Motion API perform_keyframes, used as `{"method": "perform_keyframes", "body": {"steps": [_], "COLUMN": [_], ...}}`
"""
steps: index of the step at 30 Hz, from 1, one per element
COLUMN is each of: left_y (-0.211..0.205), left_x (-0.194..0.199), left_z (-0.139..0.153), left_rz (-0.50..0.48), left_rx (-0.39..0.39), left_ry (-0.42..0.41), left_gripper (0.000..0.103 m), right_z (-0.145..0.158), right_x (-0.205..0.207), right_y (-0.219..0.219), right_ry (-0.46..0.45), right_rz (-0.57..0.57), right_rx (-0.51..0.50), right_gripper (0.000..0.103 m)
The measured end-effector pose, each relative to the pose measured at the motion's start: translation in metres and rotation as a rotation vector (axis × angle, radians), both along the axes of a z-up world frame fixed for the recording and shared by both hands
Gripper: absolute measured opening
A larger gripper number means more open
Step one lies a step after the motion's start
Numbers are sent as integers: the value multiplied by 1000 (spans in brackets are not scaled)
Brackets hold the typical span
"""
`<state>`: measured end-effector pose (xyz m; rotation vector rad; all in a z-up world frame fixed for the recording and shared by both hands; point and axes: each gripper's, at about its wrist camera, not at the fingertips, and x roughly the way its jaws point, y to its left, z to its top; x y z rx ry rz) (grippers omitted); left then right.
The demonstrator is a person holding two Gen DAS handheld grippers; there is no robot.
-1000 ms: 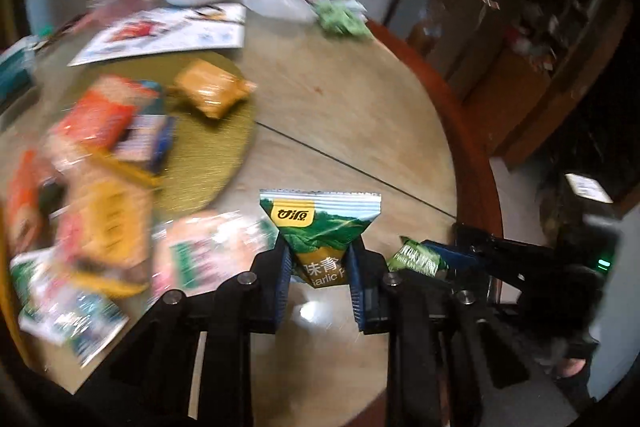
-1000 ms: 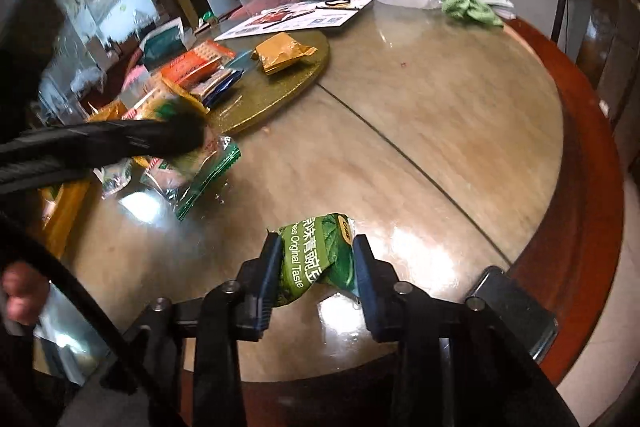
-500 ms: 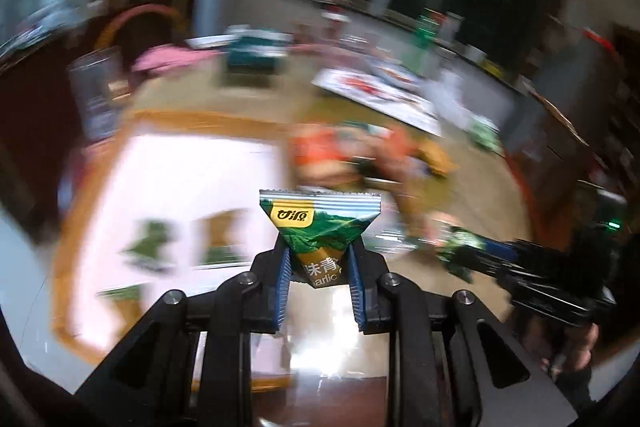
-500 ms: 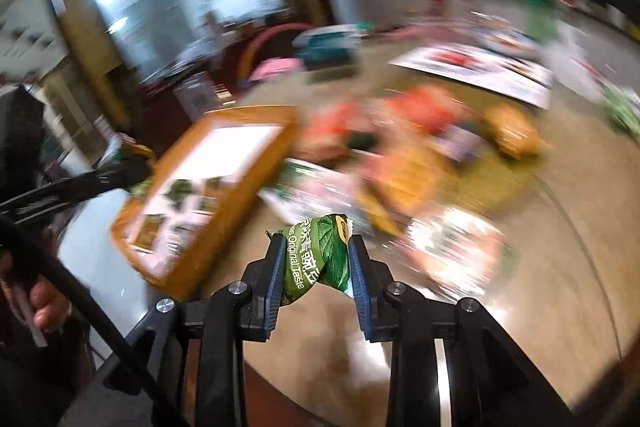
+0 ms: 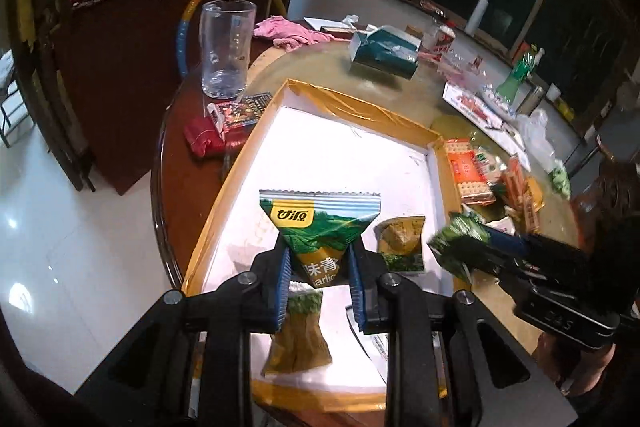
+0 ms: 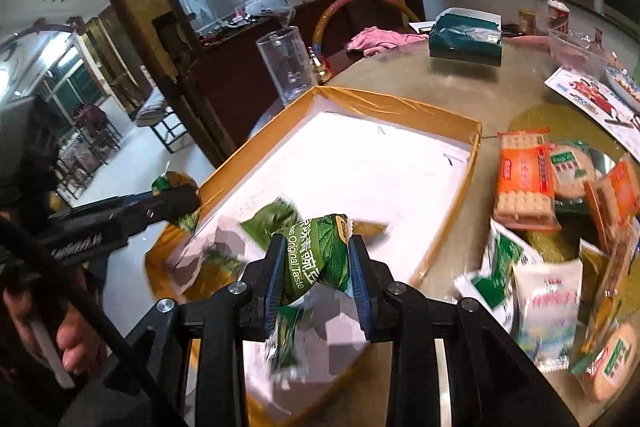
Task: Organize snacks
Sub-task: 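Carry both green packets over the tray and release them inside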
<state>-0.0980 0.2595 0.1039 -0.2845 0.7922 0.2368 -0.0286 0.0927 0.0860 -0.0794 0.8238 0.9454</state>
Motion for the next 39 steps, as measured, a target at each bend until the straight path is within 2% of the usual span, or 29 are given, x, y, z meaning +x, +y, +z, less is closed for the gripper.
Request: {"method": "perform_keyframes", "body": {"steps": [9,15,16,18,19,20,22,23,25,30,32,39], "left_y": [8,11,11,10,9,7,3,1,-2,-5,-8,-23], "left_x": [25,36,38,39,39,39,37,35,34,30,28,23], "left_z": [-21,-26,-26,-25,-24,-23,-19,-17,-14,-6,-2,4], "left_rz": [-18,-23,-26,-35,-40,-46,-48,-50,-59,-67,-67,-81], "left_rx": [42,60,60,72,80,94,126,137,144,121,112,107], "left_ry": [80,103,105,99,97,91,68,53,41,16,6,-19], "left_gripper": [27,28,28,33,44,58,74,77,77,77,77,79], "right_z": [-14,-17,-17,-16,-15,-15,-13,-12,-10,0,3,7], "right_x": [18,26,26,27,27,27,27,27,27,25,26,35], "right_y": [13,21,23,24,24,24,22,21,18,6,-3,-40], "right_ry": [21,26,22,16,14,11,10,9,7,16,24,64], "right_rz": [-54,-72,-70,-78,-80,-77,-75,-75,-82,-84,-99,-185], "right_rx": [-48,-48,-45,-48,-47,-43,-37,-32,-18,30,56,103], "right_gripper": [31,32,35,38,43,43,46,52,60,62,72,72]}}
